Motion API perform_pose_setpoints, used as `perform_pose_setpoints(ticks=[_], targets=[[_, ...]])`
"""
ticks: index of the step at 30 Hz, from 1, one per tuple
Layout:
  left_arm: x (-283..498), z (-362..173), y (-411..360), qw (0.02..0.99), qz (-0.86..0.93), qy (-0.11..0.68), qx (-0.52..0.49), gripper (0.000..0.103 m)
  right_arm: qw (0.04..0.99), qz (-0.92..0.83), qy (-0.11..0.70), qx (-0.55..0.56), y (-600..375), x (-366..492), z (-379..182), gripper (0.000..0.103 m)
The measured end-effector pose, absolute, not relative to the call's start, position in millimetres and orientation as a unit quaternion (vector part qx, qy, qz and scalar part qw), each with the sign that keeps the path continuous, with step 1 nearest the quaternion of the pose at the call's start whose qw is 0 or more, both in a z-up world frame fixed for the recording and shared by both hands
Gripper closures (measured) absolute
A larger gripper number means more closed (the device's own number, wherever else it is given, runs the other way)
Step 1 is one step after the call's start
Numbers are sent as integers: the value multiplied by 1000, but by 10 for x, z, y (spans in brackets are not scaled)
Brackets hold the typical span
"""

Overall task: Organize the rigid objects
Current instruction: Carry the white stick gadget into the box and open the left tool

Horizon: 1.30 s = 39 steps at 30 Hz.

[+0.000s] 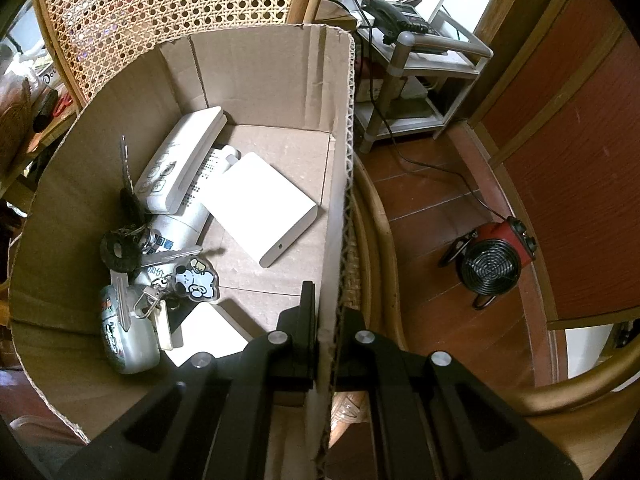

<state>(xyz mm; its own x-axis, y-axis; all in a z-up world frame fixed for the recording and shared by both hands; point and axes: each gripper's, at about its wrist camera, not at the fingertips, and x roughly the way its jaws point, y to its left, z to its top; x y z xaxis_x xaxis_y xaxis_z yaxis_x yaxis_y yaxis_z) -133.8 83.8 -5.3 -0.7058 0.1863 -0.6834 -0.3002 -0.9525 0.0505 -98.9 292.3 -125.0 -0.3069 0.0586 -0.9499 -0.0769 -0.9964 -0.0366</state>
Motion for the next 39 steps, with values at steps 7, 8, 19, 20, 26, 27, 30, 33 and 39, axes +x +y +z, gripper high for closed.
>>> perform_pose_setpoints(ticks=[7, 8, 19, 20, 26, 27, 30, 33, 39], targets=[[-1057, 2, 1209, 178, 911, 102, -359, 76, 43, 808, 9, -587, 2918, -1001, -1249, 97], [-1026, -12, 1274, 183, 908, 106, -362, 76, 43, 808, 9, -587, 2919, -1000, -1249, 97], [-1050, -514, 1729, 225, 871, 127, -418, 76, 43, 808, 9, -587, 2914, -1001, -1251, 97], [-1059, -557, 1761, 227, 868, 127, -424, 76, 43, 808, 9, -587, 2913, -1001, -1251, 97], [-1167, -737, 1882, 222, 859, 117, -446, 76, 43, 808, 9, -587, 2911, -1005, -1249, 97], [-1201, -764, 1894, 222, 858, 113, -450, 77, 43, 808, 9, -587, 2915, -1003, -1248, 97], [-1324, -844, 1913, 221, 855, 108, -457, 77, 43, 808, 9, -587, 2909, -1004, -1250, 97], [-1384, -898, 1932, 229, 850, 97, -464, 77, 43, 808, 9, -587, 2907, -1004, -1249, 97], [-1367, -825, 1987, 232, 858, 109, -446, 77, 42, 808, 8, -587, 2912, -1010, -1245, 97]])
